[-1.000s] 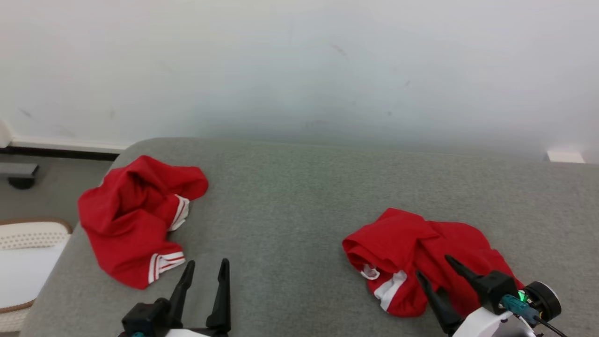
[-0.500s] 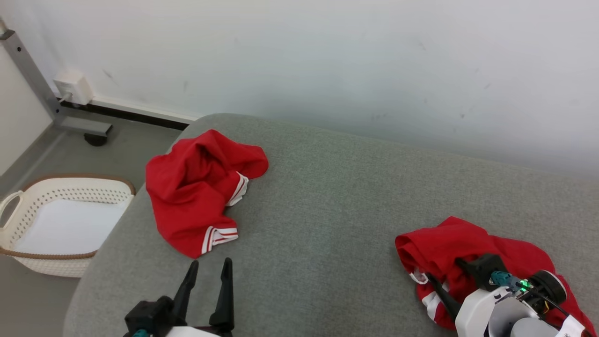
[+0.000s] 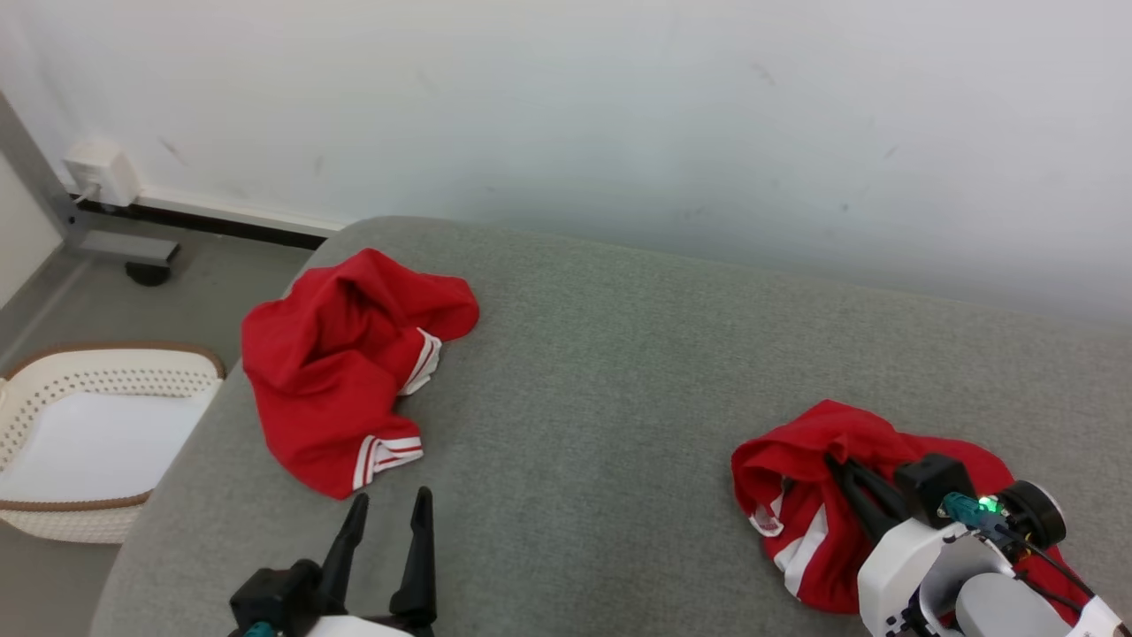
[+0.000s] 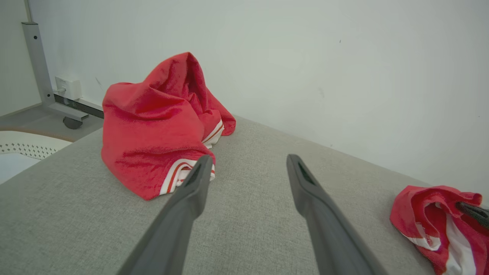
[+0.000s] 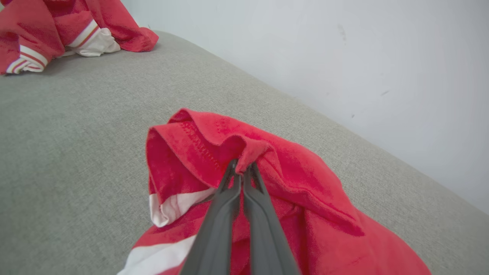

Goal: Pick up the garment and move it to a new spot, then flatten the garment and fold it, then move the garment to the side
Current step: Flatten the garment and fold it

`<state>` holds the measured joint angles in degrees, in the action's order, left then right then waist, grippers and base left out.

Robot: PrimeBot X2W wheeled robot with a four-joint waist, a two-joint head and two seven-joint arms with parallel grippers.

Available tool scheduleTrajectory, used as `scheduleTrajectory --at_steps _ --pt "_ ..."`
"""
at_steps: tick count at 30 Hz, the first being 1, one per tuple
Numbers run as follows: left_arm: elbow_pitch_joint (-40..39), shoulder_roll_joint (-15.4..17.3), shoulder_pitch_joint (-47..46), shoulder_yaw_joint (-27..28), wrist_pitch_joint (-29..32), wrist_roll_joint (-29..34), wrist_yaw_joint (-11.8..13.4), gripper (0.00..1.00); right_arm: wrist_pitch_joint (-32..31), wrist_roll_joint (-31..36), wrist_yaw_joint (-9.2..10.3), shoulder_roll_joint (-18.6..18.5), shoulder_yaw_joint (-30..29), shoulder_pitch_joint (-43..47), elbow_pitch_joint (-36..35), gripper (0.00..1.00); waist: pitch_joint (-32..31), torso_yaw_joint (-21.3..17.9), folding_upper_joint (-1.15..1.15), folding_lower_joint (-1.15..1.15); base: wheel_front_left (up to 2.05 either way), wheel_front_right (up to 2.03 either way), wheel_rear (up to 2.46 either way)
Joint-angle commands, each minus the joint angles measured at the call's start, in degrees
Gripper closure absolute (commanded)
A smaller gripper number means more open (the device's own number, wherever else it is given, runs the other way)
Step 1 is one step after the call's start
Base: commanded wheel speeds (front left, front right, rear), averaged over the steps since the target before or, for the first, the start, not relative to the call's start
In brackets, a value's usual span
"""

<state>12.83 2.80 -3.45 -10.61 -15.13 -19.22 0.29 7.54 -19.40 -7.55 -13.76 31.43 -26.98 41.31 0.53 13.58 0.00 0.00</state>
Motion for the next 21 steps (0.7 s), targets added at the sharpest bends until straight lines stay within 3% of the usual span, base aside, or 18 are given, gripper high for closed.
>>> scheduleTrajectory --at_steps 1,6,9,17,21 --pt "0.2 0.2 0.2 0.2 0.0 0.2 -0.2 0.00 0.7 -0.4 0.13 -0.2 -0.3 -0.9 -0.4 1.00 -0.2 -1.2 0.00 0.00 0.00 0.00 0.00" --pt "0.3 0.2 0.8 0.6 0.0 1.0 -0.6 0.00 2.7 -2.9 0.13 -2.8 -3.3 0.1 -4.3 1.00 -0.4 -5.2 0.00 0.00 0.00 0.00 0.00" --pt "0.3 0.2 1.1 0.8 0.0 1.2 -0.8 0.00 2.3 -1.3 0.13 -6.7 -6.7 1.9 -7.5 1.00 -0.5 -7.8 0.00 0.00 0.00 0.00 0.00" --pt "0.5 0.2 0.4 0.5 0.0 1.8 -1.7 0.00 -4.5 -0.9 0.13 -10.5 -18.5 11.0 -18.6 1.00 0.6 -14.8 0.00 0.00 0.00 0.00 0.00" --pt "0.8 0.2 -0.4 0.6 0.0 2.8 -2.0 0.00 -7.5 -1.0 0.13 -10.7 -24.2 15.5 -22.4 1.00 1.9 -17.0 0.00 0.00 0.00 0.00 0.00"
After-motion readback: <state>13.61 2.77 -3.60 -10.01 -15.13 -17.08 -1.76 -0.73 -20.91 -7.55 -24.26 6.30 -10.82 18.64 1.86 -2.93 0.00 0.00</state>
